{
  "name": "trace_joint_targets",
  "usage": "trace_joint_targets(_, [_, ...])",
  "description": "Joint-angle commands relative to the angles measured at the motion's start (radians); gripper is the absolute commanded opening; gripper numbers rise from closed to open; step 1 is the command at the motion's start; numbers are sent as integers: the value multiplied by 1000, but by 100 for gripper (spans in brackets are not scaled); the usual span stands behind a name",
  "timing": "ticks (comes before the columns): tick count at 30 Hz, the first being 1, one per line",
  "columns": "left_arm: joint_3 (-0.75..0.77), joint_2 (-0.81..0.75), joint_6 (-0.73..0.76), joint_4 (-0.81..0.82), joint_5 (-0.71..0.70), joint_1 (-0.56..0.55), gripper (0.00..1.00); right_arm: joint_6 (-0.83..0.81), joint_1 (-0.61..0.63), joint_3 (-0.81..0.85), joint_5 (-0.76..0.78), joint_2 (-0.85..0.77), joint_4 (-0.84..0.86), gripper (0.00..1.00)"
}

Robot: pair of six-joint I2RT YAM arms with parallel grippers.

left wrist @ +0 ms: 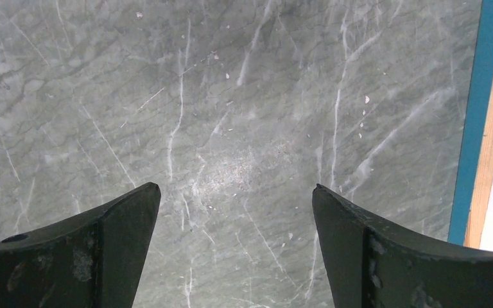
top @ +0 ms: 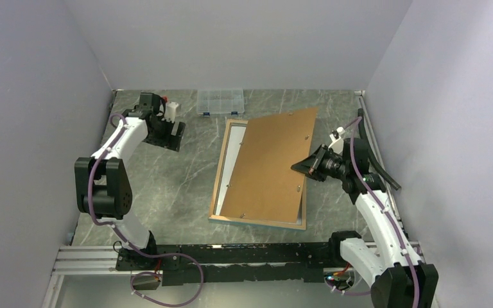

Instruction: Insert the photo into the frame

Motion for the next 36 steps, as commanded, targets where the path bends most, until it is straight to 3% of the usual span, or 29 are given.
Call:
trace_joint_targets(1, [-16,15,9,0,36,-17,95,-39,-7,79,-128,14,41,0])
trace_joint_targets(17, [-66,66,-7,54,-9,-139,95,44,-10,33,-249,181,281,0])
trace_joint_targets(30, [-75,113,-19,85,-18,-201,95,-27,-19,39,-251,224,239,0])
trace_joint_targets(36, [-69,90,-20,74,-29,-203,95,18,-30,10,-305,219,323,0])
